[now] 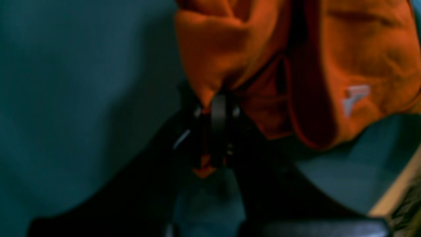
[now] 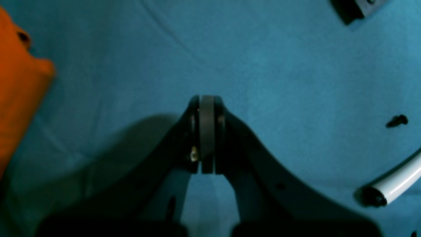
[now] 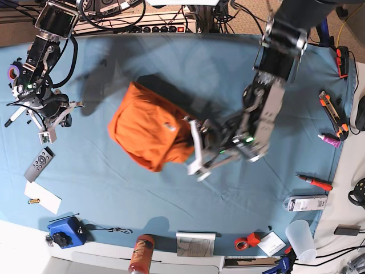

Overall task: Layout the t-shirt on the table in an organized manner, then fold the t-shirt properly
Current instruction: 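Drag the bundle with the left gripper toward the table's middle, then open both grippers and lift them off the folded shirt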

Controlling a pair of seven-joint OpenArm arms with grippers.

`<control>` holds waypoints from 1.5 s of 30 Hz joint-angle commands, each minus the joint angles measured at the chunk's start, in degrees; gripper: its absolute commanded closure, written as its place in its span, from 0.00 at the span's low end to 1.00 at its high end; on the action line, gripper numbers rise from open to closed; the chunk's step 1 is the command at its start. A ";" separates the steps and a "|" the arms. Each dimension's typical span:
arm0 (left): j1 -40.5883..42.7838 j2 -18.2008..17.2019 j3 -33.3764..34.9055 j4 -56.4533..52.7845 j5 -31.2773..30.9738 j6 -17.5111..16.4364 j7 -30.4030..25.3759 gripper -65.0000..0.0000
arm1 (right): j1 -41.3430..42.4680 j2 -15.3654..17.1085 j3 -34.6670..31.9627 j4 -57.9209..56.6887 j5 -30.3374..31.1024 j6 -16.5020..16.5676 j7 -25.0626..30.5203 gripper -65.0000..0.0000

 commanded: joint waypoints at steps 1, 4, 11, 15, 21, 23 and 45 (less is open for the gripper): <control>-2.84 0.48 2.45 -0.68 -0.90 -1.62 -0.92 1.00 | 0.94 0.96 0.22 0.92 0.59 0.00 1.09 1.00; -7.76 0.48 11.47 -4.72 -0.04 -3.32 -3.10 1.00 | 0.92 0.98 0.22 0.92 0.59 0.00 1.03 1.00; -16.96 2.19 24.20 -9.27 8.66 5.73 -12.22 1.00 | 0.79 0.98 0.24 0.92 0.57 0.00 -0.74 1.00; -19.47 6.73 26.10 -16.90 11.41 5.03 -15.93 1.00 | 0.81 0.96 0.24 0.92 0.57 -0.02 -0.66 1.00; -19.89 12.92 26.08 -26.51 21.20 5.27 -21.46 1.00 | 0.79 0.96 0.24 0.92 0.57 -0.02 -0.66 1.00; -19.89 13.70 26.08 -26.93 22.80 5.42 -24.44 1.00 | 0.81 0.96 0.24 0.92 0.59 -0.02 -0.61 1.00; -20.41 13.77 26.03 -17.18 41.24 33.35 -5.95 1.00 | 0.96 0.98 0.76 5.70 9.77 1.36 2.38 1.00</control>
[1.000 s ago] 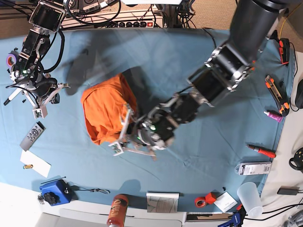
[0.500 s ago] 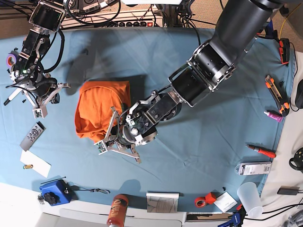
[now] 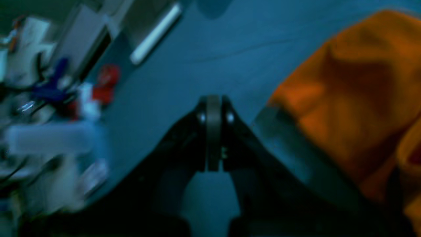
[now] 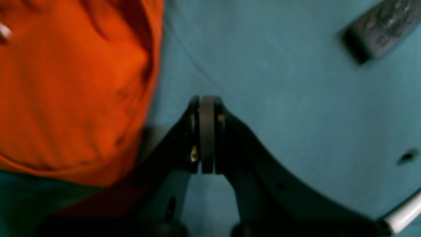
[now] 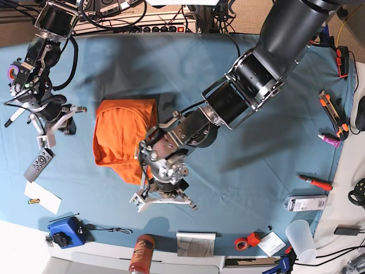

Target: Layout the t-shirt on the table in an organized manner, then fold the t-shirt properly

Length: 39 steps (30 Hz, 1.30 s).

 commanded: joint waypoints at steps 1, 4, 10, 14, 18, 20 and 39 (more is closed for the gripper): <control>-2.05 0.55 -0.17 2.40 2.80 -0.31 1.53 1.00 | 1.03 0.96 0.44 2.86 2.14 0.72 1.53 1.00; -2.01 -0.35 -0.35 6.88 6.23 -0.55 6.93 1.00 | 2.12 0.50 0.42 7.50 6.27 3.58 1.57 1.00; -0.63 -2.12 -8.35 15.15 8.52 -1.29 9.49 1.00 | 8.00 -5.05 -0.81 5.29 8.35 5.28 2.29 1.00; 0.07 -4.55 -17.00 16.65 3.17 -4.74 9.49 1.00 | 10.64 -7.50 -4.87 -1.42 8.00 5.28 3.19 1.00; 1.97 -8.11 -23.87 17.68 -4.07 -7.08 9.55 1.00 | 13.53 -8.66 -9.70 -9.86 1.97 5.28 7.85 1.00; 3.13 -9.92 -25.88 17.99 -7.41 -8.04 9.55 1.00 | 15.43 -9.33 -11.28 -14.95 -1.90 5.28 11.47 1.00; 21.75 -22.77 -34.67 34.49 -13.92 -10.27 8.76 1.00 | 18.16 -9.97 -2.25 -5.97 9.75 5.28 -11.76 1.00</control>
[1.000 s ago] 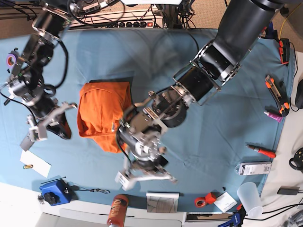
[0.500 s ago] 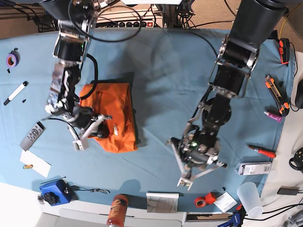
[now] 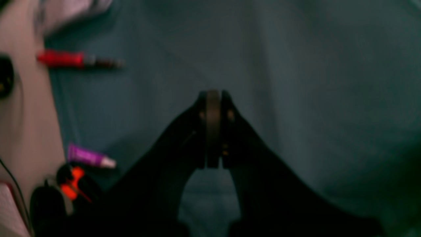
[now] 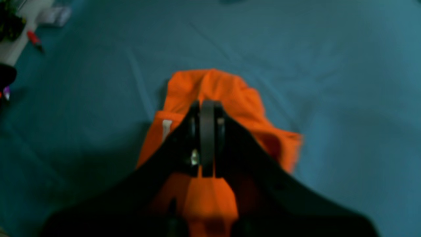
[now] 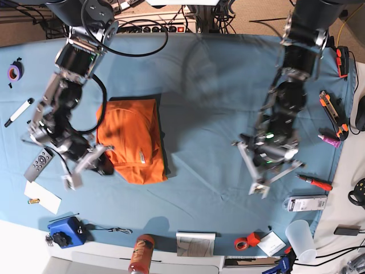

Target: Layout the t-shirt on the table in an organized manner, then fold the t-shirt properly

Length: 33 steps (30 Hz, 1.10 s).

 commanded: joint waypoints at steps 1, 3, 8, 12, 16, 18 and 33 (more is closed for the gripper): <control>-0.17 -1.14 -1.68 2.25 -1.68 -1.01 -1.33 1.00 | -0.13 0.42 1.25 3.06 2.19 0.14 -0.35 1.00; 2.62 -2.80 -4.24 4.55 -4.76 -2.69 -1.68 1.00 | -3.13 0.79 3.65 7.65 5.03 0.14 -1.77 1.00; 10.14 -5.60 -8.41 10.56 -7.10 -3.74 -2.19 1.00 | -11.72 2.84 7.69 16.87 7.34 0.14 -3.63 1.00; 16.94 -6.99 -11.85 14.32 -7.80 -4.22 -2.14 1.00 | -19.76 4.44 9.33 21.97 9.97 0.14 -5.49 1.00; 23.67 -7.82 -17.11 17.14 -10.08 -5.70 -2.08 1.00 | -27.19 4.83 11.32 25.03 13.38 0.14 -8.04 1.00; 26.84 -8.11 -20.13 18.27 -12.61 -7.32 -1.84 1.00 | -30.51 4.83 12.61 26.05 15.58 0.14 -8.50 1.00; 53.29 -8.46 -32.24 23.82 -20.59 -10.32 -3.54 1.00 | -54.21 4.81 16.83 29.00 17.62 0.14 -8.50 1.00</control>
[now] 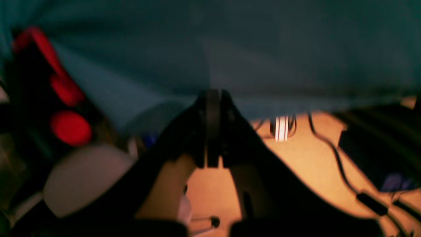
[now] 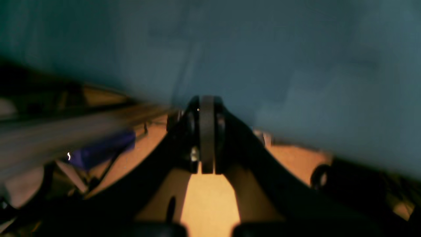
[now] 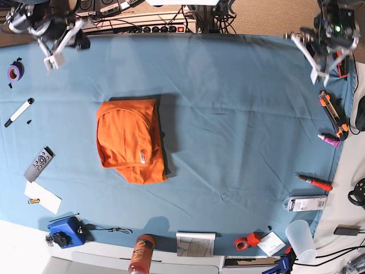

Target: Layout the t-shirt on the table in an organized manner, then fold the t-shirt properly

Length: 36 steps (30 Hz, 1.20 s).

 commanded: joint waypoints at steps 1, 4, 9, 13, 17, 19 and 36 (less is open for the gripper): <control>1.60 -0.74 -0.46 0.94 -0.15 -0.02 -1.27 1.00 | -1.51 0.76 0.37 0.87 0.72 0.08 0.84 1.00; 4.90 -0.61 -0.46 0.94 -0.15 -0.04 -1.51 1.00 | -4.98 0.79 0.37 0.85 0.66 0.08 0.84 1.00; 10.25 -0.59 -0.46 0.83 -0.13 -0.02 -2.64 1.00 | -9.09 0.79 0.28 0.85 0.31 0.08 0.84 1.00; 14.23 -0.57 -0.46 -0.17 -0.17 -0.07 -3.93 1.00 | -10.01 0.76 0.26 -0.09 -1.05 0.08 0.84 1.00; 16.39 0.70 -0.46 -2.91 -0.15 -0.37 -4.55 1.00 | -9.99 0.79 -0.28 -4.63 -3.15 0.08 0.84 1.00; 16.37 2.23 -0.44 -5.09 -0.20 -1.92 -4.76 1.00 | -9.99 0.81 -1.31 -7.96 -3.50 0.08 0.84 1.00; 5.68 7.45 -0.31 -41.92 4.85 -7.13 -15.56 1.00 | 1.27 4.79 -27.63 -38.75 -30.49 -0.13 14.38 1.00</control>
